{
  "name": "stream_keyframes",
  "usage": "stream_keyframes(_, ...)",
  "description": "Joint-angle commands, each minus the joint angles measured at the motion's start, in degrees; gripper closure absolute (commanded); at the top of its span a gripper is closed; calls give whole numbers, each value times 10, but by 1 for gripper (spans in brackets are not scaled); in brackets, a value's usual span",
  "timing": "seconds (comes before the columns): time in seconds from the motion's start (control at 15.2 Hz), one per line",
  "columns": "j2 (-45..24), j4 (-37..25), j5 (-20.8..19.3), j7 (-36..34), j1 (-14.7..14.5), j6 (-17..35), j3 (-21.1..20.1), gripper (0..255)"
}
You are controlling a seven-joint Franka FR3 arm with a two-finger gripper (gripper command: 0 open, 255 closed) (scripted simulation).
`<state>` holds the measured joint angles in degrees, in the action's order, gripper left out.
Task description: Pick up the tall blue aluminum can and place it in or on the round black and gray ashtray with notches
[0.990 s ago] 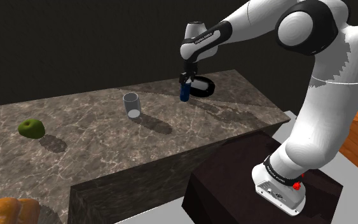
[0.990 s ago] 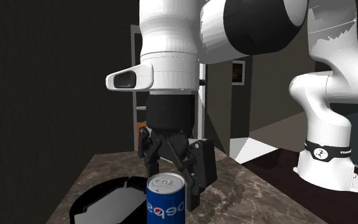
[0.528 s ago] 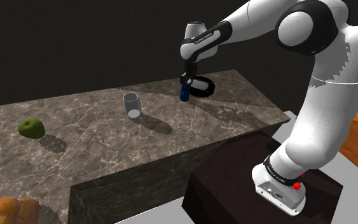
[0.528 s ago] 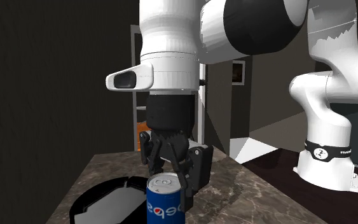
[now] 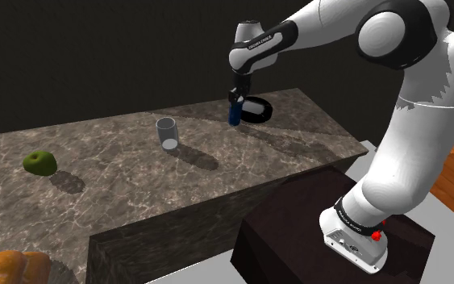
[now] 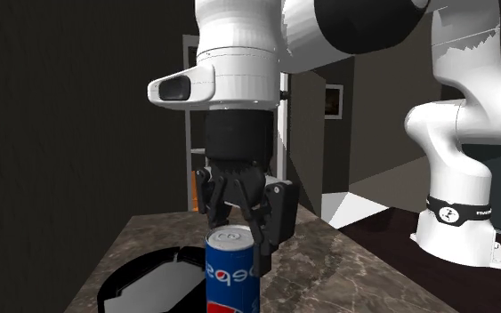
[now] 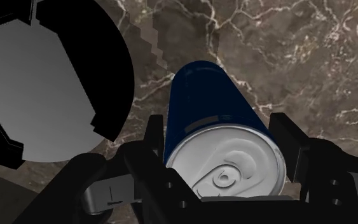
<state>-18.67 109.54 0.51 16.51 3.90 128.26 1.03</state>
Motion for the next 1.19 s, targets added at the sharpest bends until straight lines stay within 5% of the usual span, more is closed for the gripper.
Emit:
stream_keyframes(0.0, 7, -6, 0, 1, 0, -13, 0, 255)
stream_keyframes(1.12, 59, -68, -2, -1, 0, -127, 1, 255)
